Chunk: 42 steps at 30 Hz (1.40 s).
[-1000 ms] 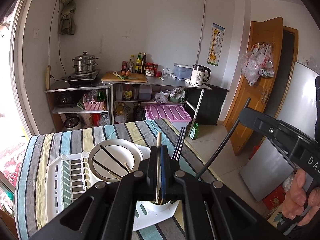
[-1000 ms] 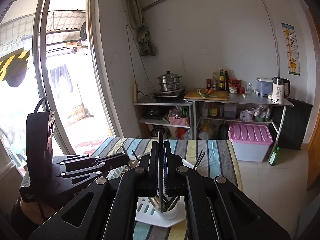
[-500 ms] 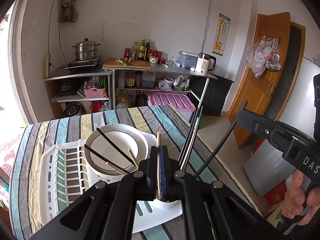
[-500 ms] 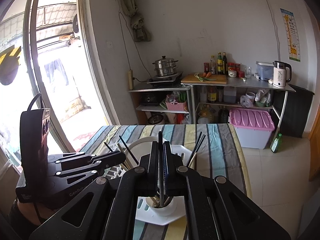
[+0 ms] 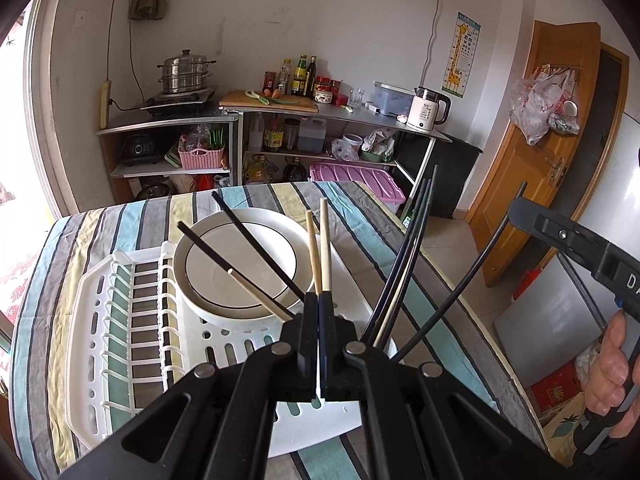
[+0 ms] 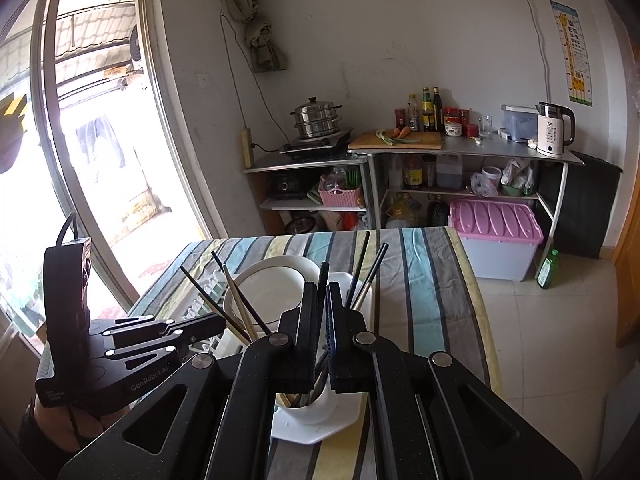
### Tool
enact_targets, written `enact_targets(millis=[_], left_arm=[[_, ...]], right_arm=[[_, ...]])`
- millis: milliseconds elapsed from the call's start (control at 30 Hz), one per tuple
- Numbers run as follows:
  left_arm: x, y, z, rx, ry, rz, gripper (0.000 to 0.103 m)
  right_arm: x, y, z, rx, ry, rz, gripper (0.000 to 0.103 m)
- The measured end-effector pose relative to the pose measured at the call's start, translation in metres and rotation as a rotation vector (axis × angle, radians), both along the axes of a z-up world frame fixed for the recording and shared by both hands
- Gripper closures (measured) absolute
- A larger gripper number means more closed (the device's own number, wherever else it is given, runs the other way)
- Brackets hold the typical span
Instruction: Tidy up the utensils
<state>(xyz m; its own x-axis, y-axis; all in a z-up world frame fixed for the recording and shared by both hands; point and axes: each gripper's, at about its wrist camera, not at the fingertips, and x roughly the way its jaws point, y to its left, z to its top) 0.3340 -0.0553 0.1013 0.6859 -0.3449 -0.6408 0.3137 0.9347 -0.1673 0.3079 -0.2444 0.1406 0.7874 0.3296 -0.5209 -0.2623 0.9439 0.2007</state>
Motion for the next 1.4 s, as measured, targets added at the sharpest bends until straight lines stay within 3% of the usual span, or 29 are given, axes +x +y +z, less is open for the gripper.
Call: enact_targets(millis=[300, 400, 567, 833, 900, 967, 1067, 1200, 1267, 1400], left_arm=[[-0.012, 0.004, -0.006, -0.009, -0.009, -0.002, 0.103], [-0.019, 0.005, -0.009, -0.014, -0.013, -0.010, 0.103], [-0.030, 0.005, -0.014, -0.017, -0.016, -0.017, 0.103], [-0.054, 0.007, -0.019, -0.022, -0.042, -0.022, 0.103], [-0.062, 0.008, -0.020, -0.023, -0.052, -0.016, 0.103], [-0.075, 0.010, -0.022, -0.023, -0.067, -0.003, 0.102], [-0.093, 0.015, -0.027, -0.014, -0.085, 0.027, 0.096], [-0.121, 0.026, -0.036, -0.013, -0.102, 0.081, 0.072], [-0.135, 0.031, -0.042, -0.002, -0.108, 0.103, 0.070], [-0.164, 0.036, -0.049, 0.024, -0.127, 0.136, 0.065]], right_arm=[[0.006, -0.006, -0.007, 0.008, 0.034, -0.002, 0.099], [0.006, -0.007, -0.008, 0.011, 0.035, 0.002, 0.088], [0.003, -0.009, -0.008, 0.014, 0.036, 0.001, 0.083], [-0.015, -0.015, -0.015, 0.031, 0.027, -0.002, 0.081], [-0.025, -0.014, -0.018, 0.030, 0.022, -0.001, 0.077], [-0.037, -0.013, -0.022, 0.035, 0.015, 0.005, 0.067], [-0.059, -0.010, -0.030, 0.033, 0.002, 0.010, 0.065], [-0.094, -0.004, -0.042, 0.008, -0.018, 0.006, 0.063], [-0.112, -0.001, -0.049, -0.004, -0.026, -0.002, 0.058], [-0.146, 0.005, -0.058, -0.035, -0.054, -0.023, 0.057]])
